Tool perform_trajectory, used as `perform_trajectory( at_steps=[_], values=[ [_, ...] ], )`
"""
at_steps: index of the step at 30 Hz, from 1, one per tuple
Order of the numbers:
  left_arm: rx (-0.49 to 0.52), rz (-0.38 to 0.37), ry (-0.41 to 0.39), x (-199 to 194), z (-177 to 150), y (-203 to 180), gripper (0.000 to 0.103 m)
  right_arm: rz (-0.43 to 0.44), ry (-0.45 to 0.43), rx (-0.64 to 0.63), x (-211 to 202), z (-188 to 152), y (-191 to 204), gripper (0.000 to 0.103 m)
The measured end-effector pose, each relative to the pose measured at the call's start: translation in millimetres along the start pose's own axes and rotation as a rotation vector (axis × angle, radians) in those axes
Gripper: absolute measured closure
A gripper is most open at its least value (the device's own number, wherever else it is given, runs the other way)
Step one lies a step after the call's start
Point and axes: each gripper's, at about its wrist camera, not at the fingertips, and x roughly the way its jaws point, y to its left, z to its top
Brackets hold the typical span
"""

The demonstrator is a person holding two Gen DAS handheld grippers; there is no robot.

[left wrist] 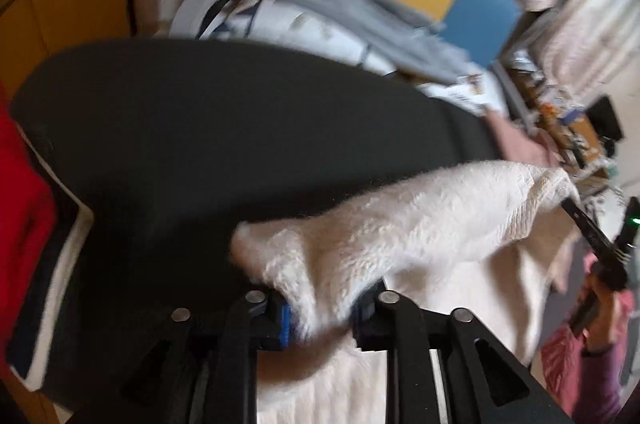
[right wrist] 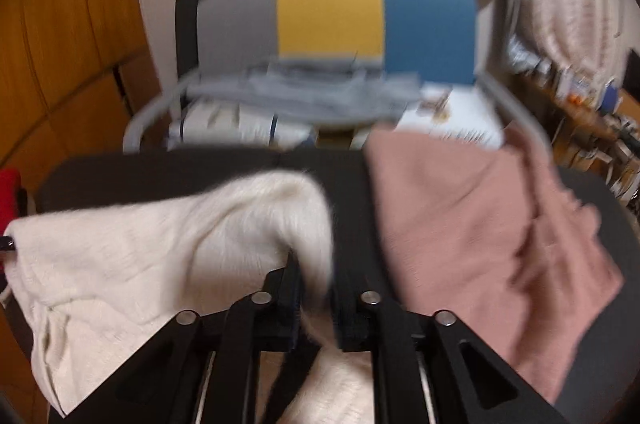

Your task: Fold clothes

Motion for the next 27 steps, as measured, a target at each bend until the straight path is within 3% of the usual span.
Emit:
perform_trajectory(
  at_steps=[3, 6, 7, 9, 11, 13, 15, 19, 22, 25, 27],
  values=[
    [-0.036, 0.09, -0.001, 22, 1, 10, 0.057, -0.02, 0.094, 0.015, 34, -10, 5, 0.079],
    [0.015, 0.135, -0.07, 5, -8, 11, 0.041, -0.069, 0.052, 0.038, 15, -27, 2, 0.075],
    [0.03, 0.149, -0.106, -5, -14, 12, 0.03, -0.049, 0.024, 0.06, 0, -35, -1, 0.074],
    [0.045, 0.179, -0.183, -28, -31, 16, 0.019, -0.01, 0.005, 0.115, -25, -55, -10, 0.069],
    [0.035, 0.182, -0.239, -46, -52, 24, 0.018, 0.012, 0.022, 0.175, -42, -77, -25, 0.065],
    [0.016, 0.147, -0.244, -55, -76, 27, 0.012, 0.017, 0.075, 0.239, -54, -105, -39, 0.063],
    [0.002, 0.119, -0.221, -54, -106, 28, 0.008, 0.013, 0.134, 0.302, -63, -134, -51, 0.062],
    [0.023, 0.131, -0.17, -32, -157, 12, 0.006, 0.002, 0.199, 0.396, -72, -176, -63, 0.061],
    [0.117, 0.26, -0.17, -9, -178, -7, 0.006, 0.011, 0.199, 0.374, -73, -190, -52, 0.058],
    [0.214, 0.39, -0.188, 12, -192, -25, 0.0, -0.038, 0.172, 0.263, -71, -190, -29, 0.054],
    [0.248, 0.433, -0.215, 17, -191, -31, 0.0, -0.074, 0.15, 0.167, -68, -190, -11, 0.05]
  ],
)
